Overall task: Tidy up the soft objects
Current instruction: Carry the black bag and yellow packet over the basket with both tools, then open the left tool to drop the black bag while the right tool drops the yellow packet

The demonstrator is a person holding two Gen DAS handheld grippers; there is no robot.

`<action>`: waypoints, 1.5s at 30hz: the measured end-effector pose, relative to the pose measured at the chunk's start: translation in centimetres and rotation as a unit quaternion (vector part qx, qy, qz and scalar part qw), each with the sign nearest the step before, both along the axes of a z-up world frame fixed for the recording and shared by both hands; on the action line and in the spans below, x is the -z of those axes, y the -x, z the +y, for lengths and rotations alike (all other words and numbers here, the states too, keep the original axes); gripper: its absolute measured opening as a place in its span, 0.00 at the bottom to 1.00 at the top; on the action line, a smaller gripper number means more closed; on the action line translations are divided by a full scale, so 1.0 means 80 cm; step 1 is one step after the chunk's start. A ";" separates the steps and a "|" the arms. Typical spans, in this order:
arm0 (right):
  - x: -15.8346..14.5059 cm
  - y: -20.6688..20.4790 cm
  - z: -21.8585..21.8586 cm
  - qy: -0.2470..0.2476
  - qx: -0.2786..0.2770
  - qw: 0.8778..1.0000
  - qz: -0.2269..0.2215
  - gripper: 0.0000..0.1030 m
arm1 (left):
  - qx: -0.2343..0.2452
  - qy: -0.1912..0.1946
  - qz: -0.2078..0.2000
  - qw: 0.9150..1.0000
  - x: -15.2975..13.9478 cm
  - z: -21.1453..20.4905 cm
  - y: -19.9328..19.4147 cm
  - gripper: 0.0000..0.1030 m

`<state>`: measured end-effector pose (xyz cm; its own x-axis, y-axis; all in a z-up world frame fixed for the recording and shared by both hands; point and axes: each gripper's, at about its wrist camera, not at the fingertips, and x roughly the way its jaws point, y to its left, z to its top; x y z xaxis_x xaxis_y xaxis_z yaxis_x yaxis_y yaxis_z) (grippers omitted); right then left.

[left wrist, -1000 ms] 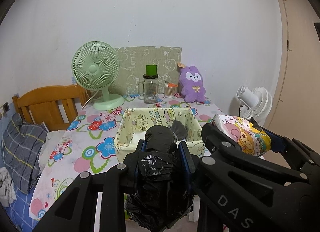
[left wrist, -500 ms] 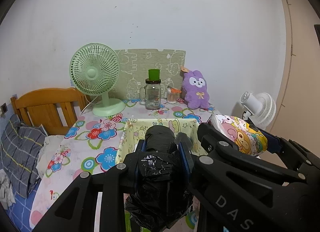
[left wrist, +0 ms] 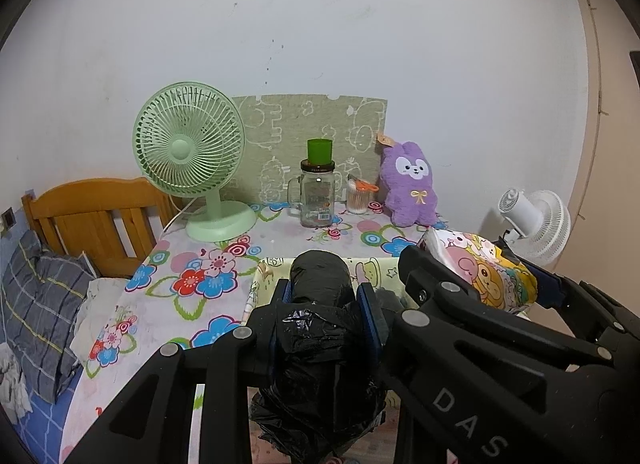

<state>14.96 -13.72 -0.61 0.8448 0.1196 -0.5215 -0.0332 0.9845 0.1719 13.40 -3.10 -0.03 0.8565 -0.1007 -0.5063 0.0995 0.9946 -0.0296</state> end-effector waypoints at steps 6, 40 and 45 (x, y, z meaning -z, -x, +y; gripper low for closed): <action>0.010 -0.032 0.001 -0.007 -0.008 1.000 0.011 0.75 | -0.003 0.000 0.009 1.000 0.009 0.001 -0.027 0.32; 0.075 -0.132 0.014 0.000 -0.044 0.997 0.064 0.75 | 0.005 -0.008 0.090 0.996 0.070 0.009 -0.124 0.62; 0.075 -0.136 0.020 0.003 -0.050 0.997 0.057 0.77 | -0.010 -0.011 0.091 0.996 0.071 0.016 -0.128 0.69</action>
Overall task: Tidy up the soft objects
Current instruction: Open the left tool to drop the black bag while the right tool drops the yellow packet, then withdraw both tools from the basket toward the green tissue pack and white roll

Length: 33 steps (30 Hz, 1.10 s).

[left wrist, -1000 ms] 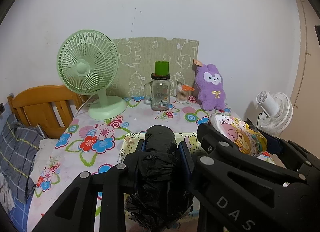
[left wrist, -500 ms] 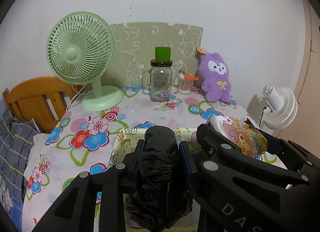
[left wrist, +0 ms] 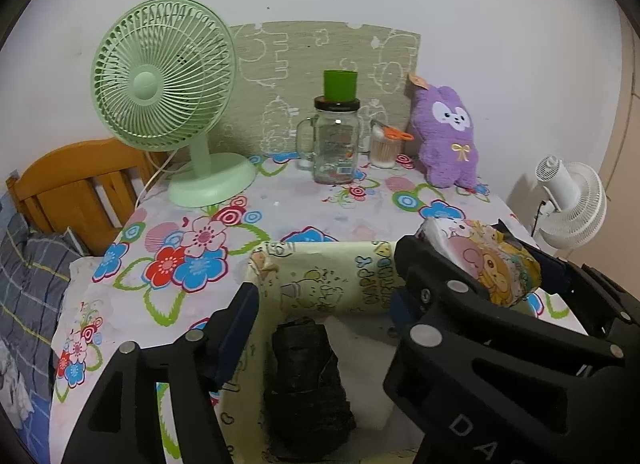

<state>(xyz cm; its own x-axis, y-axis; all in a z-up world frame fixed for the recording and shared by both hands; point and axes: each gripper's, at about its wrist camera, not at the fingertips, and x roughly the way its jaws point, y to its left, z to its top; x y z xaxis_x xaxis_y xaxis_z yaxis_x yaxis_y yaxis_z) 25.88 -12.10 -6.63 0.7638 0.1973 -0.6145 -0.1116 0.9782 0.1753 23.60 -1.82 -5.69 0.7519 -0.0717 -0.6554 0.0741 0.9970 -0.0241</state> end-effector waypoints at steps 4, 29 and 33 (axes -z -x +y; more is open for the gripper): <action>0.001 -0.002 0.004 0.002 -0.009 1.000 -0.003 0.80 | -0.006 -0.002 0.003 1.000 0.002 0.003 -0.001 0.77; -0.022 0.038 -0.001 -0.008 -0.017 1.000 -0.013 0.93 | 0.011 -0.001 -0.026 1.000 -0.024 -0.002 0.040 0.91; -0.030 0.050 -0.003 -0.007 -0.012 1.000 -0.018 0.93 | 0.013 -0.001 -0.032 0.999 -0.031 -0.004 0.052 0.92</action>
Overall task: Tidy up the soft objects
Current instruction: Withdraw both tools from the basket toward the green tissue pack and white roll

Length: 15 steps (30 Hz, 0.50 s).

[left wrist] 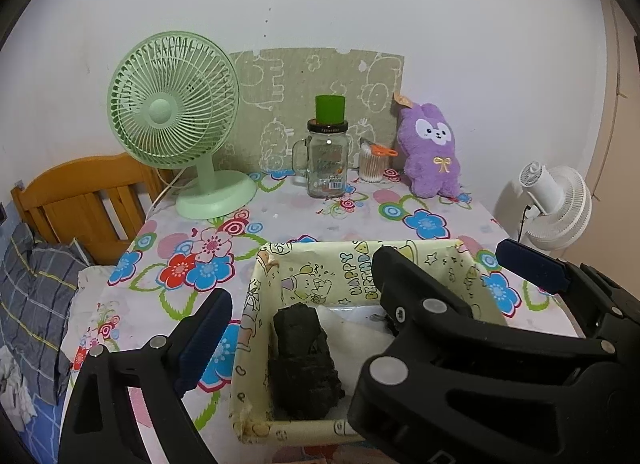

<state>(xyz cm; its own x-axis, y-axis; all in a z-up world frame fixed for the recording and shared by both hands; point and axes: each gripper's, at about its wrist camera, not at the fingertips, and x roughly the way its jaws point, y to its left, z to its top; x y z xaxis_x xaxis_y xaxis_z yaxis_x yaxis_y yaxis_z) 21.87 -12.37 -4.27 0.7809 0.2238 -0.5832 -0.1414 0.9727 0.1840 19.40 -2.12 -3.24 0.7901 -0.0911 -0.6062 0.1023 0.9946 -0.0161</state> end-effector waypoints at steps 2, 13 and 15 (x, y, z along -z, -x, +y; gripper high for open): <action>-0.005 0.008 -0.001 0.001 0.003 1.000 -0.004 0.93 | 0.001 -0.001 -0.005 1.000 -0.004 -0.001 0.008 0.92; -0.030 0.051 -0.011 0.003 0.018 1.000 -0.024 0.93 | 0.004 -0.010 -0.030 0.999 -0.025 -0.009 0.043 0.96; -0.033 0.057 -0.013 0.003 0.020 0.999 -0.027 0.93 | 0.005 -0.011 -0.034 0.999 -0.028 -0.011 0.050 0.96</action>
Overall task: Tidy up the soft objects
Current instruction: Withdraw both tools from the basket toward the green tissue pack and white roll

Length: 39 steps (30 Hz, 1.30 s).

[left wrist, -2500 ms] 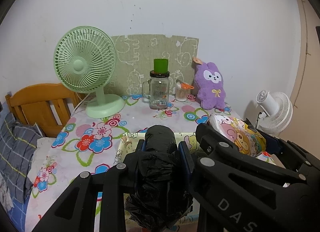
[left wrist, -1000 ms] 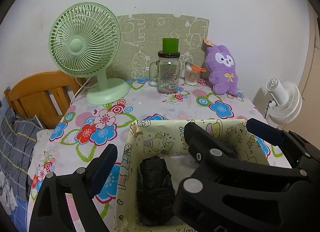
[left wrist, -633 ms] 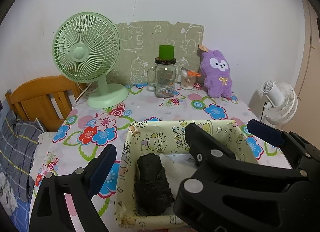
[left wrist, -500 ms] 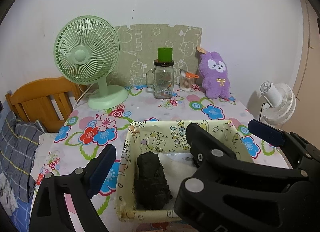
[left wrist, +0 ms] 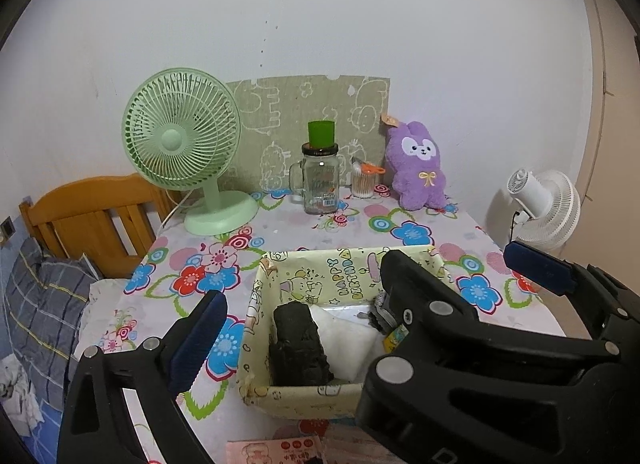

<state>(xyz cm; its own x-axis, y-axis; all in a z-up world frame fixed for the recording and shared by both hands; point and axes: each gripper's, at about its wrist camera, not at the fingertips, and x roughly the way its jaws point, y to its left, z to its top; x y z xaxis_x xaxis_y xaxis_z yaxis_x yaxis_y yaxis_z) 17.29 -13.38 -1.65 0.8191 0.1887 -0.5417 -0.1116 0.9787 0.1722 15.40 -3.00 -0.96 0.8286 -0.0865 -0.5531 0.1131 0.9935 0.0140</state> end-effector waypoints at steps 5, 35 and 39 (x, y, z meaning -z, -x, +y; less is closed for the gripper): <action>-0.008 0.019 -0.006 -0.001 0.008 1.000 -0.007 0.93 | 0.004 -0.002 -0.008 1.000 -0.005 -0.005 0.016 0.97; -0.007 0.132 -0.019 0.015 0.060 0.998 -0.030 0.93 | 0.015 -0.014 -0.035 0.999 0.000 -0.018 0.115 0.98; 0.001 0.141 -0.019 0.020 0.064 0.997 -0.027 0.93 | 0.015 -0.013 -0.033 0.999 0.008 -0.018 0.123 0.98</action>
